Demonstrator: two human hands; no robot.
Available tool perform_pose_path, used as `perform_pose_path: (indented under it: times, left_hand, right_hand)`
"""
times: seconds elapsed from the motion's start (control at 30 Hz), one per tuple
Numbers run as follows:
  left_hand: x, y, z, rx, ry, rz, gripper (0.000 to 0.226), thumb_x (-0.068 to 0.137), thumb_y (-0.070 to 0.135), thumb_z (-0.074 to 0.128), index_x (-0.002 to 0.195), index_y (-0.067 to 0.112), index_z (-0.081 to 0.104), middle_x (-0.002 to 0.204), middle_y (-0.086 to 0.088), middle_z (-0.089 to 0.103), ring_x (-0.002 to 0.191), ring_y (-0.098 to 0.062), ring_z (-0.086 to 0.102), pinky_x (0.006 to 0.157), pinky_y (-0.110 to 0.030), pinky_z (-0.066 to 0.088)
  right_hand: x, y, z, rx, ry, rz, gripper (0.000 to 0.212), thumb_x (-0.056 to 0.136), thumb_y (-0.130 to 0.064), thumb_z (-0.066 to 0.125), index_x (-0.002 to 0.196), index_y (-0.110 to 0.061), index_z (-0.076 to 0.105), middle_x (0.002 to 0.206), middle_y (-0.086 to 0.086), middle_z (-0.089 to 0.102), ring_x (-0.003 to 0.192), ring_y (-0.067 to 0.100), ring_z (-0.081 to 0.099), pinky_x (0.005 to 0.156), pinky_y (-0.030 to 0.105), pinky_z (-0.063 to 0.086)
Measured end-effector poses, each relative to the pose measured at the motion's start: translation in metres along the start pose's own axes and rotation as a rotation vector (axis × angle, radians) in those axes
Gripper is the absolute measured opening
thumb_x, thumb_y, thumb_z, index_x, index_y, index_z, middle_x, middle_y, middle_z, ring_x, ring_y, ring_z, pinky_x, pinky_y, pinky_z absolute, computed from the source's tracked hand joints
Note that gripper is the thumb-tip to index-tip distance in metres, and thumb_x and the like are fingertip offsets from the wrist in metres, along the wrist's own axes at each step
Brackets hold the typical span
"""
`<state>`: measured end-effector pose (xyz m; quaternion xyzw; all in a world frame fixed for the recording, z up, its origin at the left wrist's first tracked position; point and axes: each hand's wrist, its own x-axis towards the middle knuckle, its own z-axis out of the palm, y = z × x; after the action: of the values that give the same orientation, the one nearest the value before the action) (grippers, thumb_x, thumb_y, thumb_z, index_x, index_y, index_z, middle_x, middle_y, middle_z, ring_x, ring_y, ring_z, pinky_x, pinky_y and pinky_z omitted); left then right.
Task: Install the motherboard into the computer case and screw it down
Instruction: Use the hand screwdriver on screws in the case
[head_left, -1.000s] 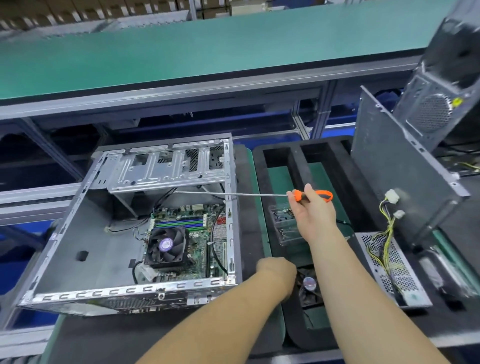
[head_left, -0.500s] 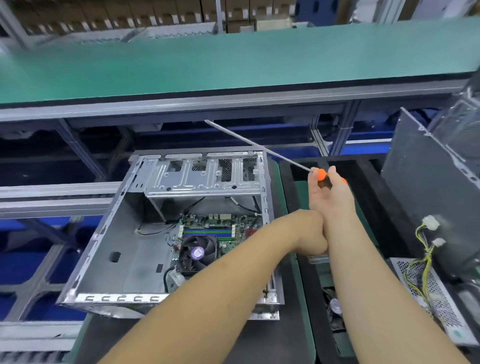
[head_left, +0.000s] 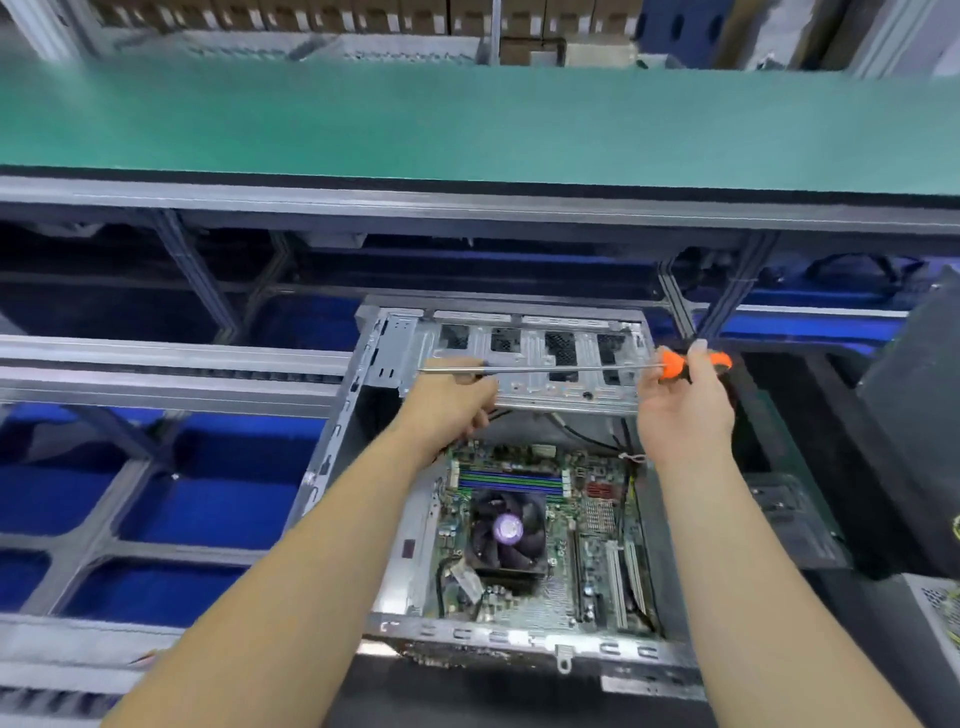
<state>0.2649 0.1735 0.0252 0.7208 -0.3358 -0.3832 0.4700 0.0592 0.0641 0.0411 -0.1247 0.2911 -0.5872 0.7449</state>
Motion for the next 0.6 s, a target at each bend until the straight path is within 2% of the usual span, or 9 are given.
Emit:
perform_pose_path:
  times: [0.03,0.1,0.17,0.23,0.33,0.43,0.6]
  left_hand:
    - [0.004,0.001,-0.001,0.132,0.033,0.095,0.002,0.087,0.018,0.066,0.085,0.018,0.067,0.065,0.005,0.062,0.049,-0.004,0.053,0.046,-0.019,0.039]
    - [0.01,0.003,-0.003,0.426,0.117,0.256,0.008,0.086,0.026,0.07,0.093,0.025,0.066,0.07,0.008,0.06,0.062,-0.009,0.055,0.055,-0.025,0.043]
    - [0.017,0.005,-0.007,0.705,0.227,0.319,0.013,0.087,0.033,0.067,0.097,0.024,0.066,0.082,0.005,0.063,0.075,-0.017,0.059,0.062,-0.03,0.046]
    - [0.024,0.005,-0.013,0.863,0.296,0.336,0.017,0.088,0.035,0.063,0.098,0.021,0.066,0.09,0.001,0.064,0.082,-0.023,0.06,0.065,-0.034,0.048]
    - [0.033,0.003,-0.021,0.947,0.255,0.343,0.021,0.087,0.04,0.064,0.089,0.019,0.067,0.087,0.0,0.064,0.08,-0.024,0.061,0.069,-0.035,0.049]
    - [0.037,0.0,-0.023,0.897,0.231,0.324,0.025,0.086,0.043,0.064,0.078,0.02,0.064,0.077,0.002,0.061,0.073,-0.023,0.058,0.066,-0.033,0.041]
    - [0.034,-0.001,-0.025,0.83,0.197,0.33,0.021,0.086,0.04,0.063,0.09,0.02,0.069,0.083,0.002,0.063,0.079,-0.021,0.059,0.073,-0.034,0.046]
  right_hand:
    - [-0.001,0.003,0.0,-0.044,-0.01,-0.019,0.011,0.108,-0.02,0.051,0.098,-0.023,0.047,0.086,0.0,0.043,0.068,0.011,0.045,0.054,0.02,0.045]
    - [-0.004,0.009,0.001,-0.156,-0.023,-0.07,0.011,0.108,-0.02,0.051,0.098,-0.02,0.046,0.085,0.002,0.046,0.069,0.012,0.048,0.055,0.022,0.045]
    - [-0.007,0.014,0.004,-0.265,-0.011,-0.122,0.009,0.107,-0.021,0.054,0.1,-0.018,0.049,0.084,0.004,0.054,0.069,0.013,0.054,0.056,0.024,0.045]
    - [-0.01,0.017,0.007,-0.327,0.011,-0.155,0.01,0.106,-0.021,0.056,0.108,-0.014,0.05,0.085,0.007,0.06,0.068,0.015,0.058,0.056,0.025,0.046]
    - [-0.012,0.02,0.008,-0.379,0.033,-0.2,0.016,0.105,-0.022,0.058,0.112,-0.011,0.049,0.088,0.009,0.061,0.066,0.015,0.059,0.058,0.027,0.049]
    - [-0.013,0.022,0.007,-0.398,0.058,-0.229,0.019,0.103,-0.023,0.061,0.114,-0.01,0.051,0.088,0.009,0.065,0.065,0.014,0.062,0.06,0.028,0.054]
    - [-0.014,0.022,0.004,-0.34,0.105,-0.204,0.014,0.103,-0.021,0.06,0.108,-0.012,0.051,0.106,0.016,0.062,0.074,0.017,0.066,0.06,0.028,0.053]
